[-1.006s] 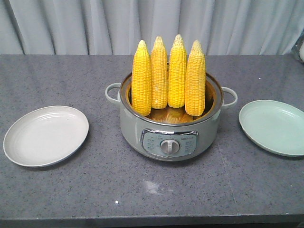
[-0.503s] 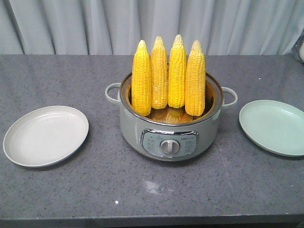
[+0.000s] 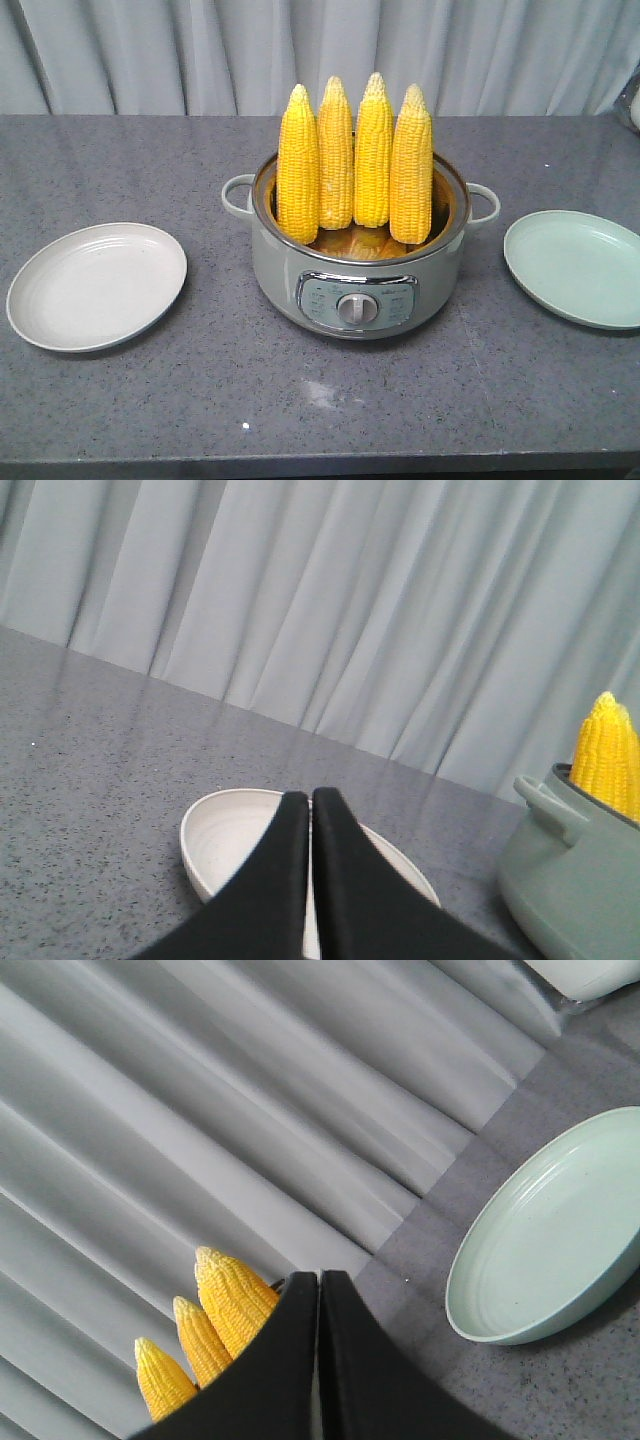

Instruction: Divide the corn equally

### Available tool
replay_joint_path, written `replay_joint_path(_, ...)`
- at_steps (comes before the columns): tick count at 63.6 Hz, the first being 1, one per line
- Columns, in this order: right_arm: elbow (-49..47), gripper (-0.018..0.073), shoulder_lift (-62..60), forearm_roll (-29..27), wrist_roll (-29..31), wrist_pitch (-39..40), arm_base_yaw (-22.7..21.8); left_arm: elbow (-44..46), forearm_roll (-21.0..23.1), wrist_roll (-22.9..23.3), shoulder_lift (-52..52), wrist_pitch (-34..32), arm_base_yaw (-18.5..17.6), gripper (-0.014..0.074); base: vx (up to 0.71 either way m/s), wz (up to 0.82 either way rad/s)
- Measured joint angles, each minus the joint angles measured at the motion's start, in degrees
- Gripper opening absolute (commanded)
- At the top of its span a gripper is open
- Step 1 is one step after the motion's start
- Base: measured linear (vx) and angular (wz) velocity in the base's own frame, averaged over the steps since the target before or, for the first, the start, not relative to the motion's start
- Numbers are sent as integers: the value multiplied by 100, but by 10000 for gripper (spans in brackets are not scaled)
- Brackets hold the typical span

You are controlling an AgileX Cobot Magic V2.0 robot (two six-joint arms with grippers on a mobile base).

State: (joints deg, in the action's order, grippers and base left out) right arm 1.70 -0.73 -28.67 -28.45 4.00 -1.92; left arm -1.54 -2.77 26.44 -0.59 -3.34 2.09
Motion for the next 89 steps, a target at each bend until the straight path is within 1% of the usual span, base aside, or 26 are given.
replay_joint_path(5,0,-4,0,-59,-39,56,0,0,75,93,0,-130,0,-7,0,0)
replay_joint_path(8,0,-4,0,-73,-52,112,0,0,189,257,0,-301,0,-7,0,0)
replay_joint_path(11,0,-4,0,-79,-83,161,0,0,390,510,0,-515,0,-7,0,0)
replay_joint_path(18,0,-4,0,-93,-192,176,0,0,1049,1169,0,-1151,0,-7,0,0)
replay_joint_path(26,0,-4,0,-97,-210,176,0,0,1478,1386,0,-1837,0,-7,0,0)
replay_joint_path(30,0,-4,0,-78,-210,164,0,0,1576,1591,0,-2227,0,-7,0,0)
replay_joint_path(34,-10,-4,0,-63,-170,69,0,0,1575,1849,0,-2537,0,-7,0,0)
replay_joint_path(38,-151,-4,0,-33,-30,-187,0,0,1448,2149,0,-2824,0,-7,0,0)
replay_joint_path(40,-292,-4,0,31,97,-348,0,0,1308,2331,0,-2956,0,-7,0,0)
replay_joint_path(42,-435,-4,0,110,216,-534,0,0,1118,2519,0,-3088,0,-7,0,0)
replay_joint_path(46,-883,-4,33,324,619,-1011,0,5,591,2896,0,-3296,0,-7,0,0)
replay_joint_path(49,-1323,-4,183,511,1040,-1469,0,79,103,3149,0,-3289,0,-7,0,0)
replay_joint_path(51,-1620,-4,328,604,1344,-1772,0,190,-302,3320,0,-3261,0,-7,0,0)
replay_joint_path(52,-1740,-4,395,633,1538,-1898,0,281,-555,3424,0,-3218,0,-7,0,0)
replay_joint_path(53,-1862,-4,466,659,1607,-1958,0,349,-730,3490,0,-3190,0,-7,0,0)
replay_joint_path(54,-2051,-4,580,690,1887,-2194,0,463,-998,3588,0,-3141,0,-7,0,0)
replay_joint_path(57,-2498,-4,878,719,2394,-2586,0,767,-1662,3797,-6,-2987,0,-7,0,0)
replay_joint_path(62,-3335,-4,1514,733,3271,-3288,0,1342,-2963,4163,-6,-2669,0,-7,0,0)
replay_joint_path(66,-3945,-4,2042,740,3844,-3790,0,1799,-3929,4568,89,-2488,0,-7,0,0)
replay_joint_path(72,-4677,-4,2776,751,4457,-4306,0,2367,-5248,5324,490,-2415,0,-7,0,0)
replay_joint_path(76,-4992,-4,3161,763,4651,-4391,0,2634,-6005,5873,809,-2448,0,-7,0,0)
replay_joint_path(80,-5155,-2,3436,775,4742,-4377,0,2811,-6537,6348,1084,-2558,0,-7,0,0)
replay_joint_path(82,-5185,-3,3529,777,4757,-4366,0,2867,-6683,6515,1189,-2626,0,-7,0,0)
replay_joint_path(86,-5196,-1,3647,788,4779,-4366,0,2918,-6804,6701,1309,-2734,0,-7,0,0)
replay_joint_path(89,-5196,1,3685,801,4779,-4366,0,2918,-6844,6753,1332,-2768,0,-7,0,0)
